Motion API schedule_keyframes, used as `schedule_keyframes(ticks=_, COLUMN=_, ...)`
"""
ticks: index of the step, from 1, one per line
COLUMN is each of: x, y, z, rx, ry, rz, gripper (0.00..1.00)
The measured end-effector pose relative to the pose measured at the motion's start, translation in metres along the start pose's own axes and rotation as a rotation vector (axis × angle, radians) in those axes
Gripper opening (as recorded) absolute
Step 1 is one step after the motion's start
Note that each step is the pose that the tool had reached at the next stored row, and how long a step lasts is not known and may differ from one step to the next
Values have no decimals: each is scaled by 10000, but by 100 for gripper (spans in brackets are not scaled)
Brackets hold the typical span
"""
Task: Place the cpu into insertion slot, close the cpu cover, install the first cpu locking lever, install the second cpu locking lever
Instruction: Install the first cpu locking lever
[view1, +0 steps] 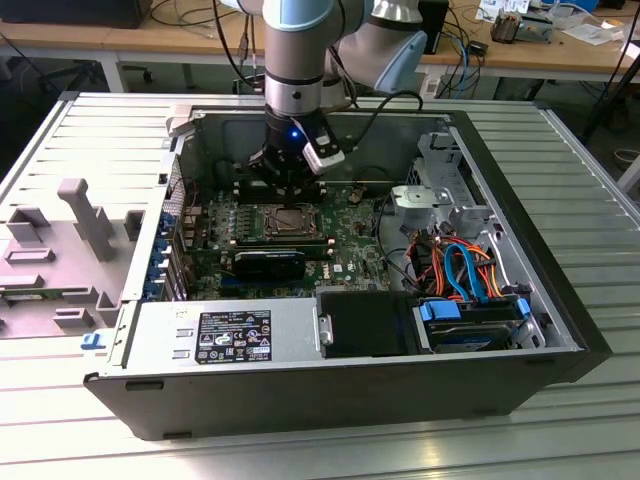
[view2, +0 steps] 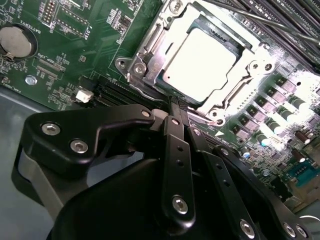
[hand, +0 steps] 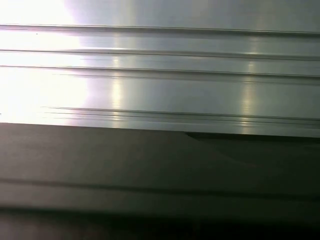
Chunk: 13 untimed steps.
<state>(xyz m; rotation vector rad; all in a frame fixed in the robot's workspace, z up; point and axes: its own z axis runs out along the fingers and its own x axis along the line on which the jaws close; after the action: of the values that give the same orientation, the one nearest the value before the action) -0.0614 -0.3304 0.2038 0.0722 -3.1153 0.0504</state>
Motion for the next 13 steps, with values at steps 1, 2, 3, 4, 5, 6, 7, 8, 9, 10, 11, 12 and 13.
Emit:
schedule_keyframes(ticks=1, x=-8, y=0, z=0, rx=1, ry=3, rz=0, gripper=11)
schedule_keyframes(ticks=2, x=-17, y=-1, z=0, rx=1, ry=8, rz=0, gripper=11)
schedule_keyframes(ticks=3, x=-28, y=-1, z=1, rx=0, ry=13, rz=0, gripper=11)
schedule_keyframes(ticks=4, x=-43, y=-2, z=2, rx=0, ry=19, rz=-1, gripper=11)
schedule_keyframes(ticks=5, x=-62, y=-3, z=3, rx=-2, ry=26, rz=-1, gripper=11)
schedule_keyframes(ticks=6, x=-71, y=-3, z=3, rx=-2, ry=29, rz=-1, gripper=11)
schedule_keyframes(ticks=7, x=-79, y=-3, z=4, rx=-3, ry=32, rz=-1, gripper=11)
schedule_keyframes(ticks=8, x=-94, y=-4, z=4, rx=-2, ry=40, rz=-1, gripper=11)
schedule_keyframes(ticks=9, x=-108, y=-5, z=4, rx=-2, ry=47, rz=-2, gripper=11)
schedule_keyframes(ticks=10, x=-116, y=-5, z=4, rx=-2, ry=52, rz=-2, gripper=11)
schedule_keyframes(ticks=11, x=-126, y=-6, z=4, rx=-2, ry=58, rz=-2, gripper=11)
schedule_keyframes(ticks=12, x=-135, y=-6, z=5, rx=-3, ry=63, rz=-2, gripper=11)
schedule_keyframes(ticks=13, x=-147, y=-7, z=5, rx=-3, ry=70, rz=-3, gripper=11)
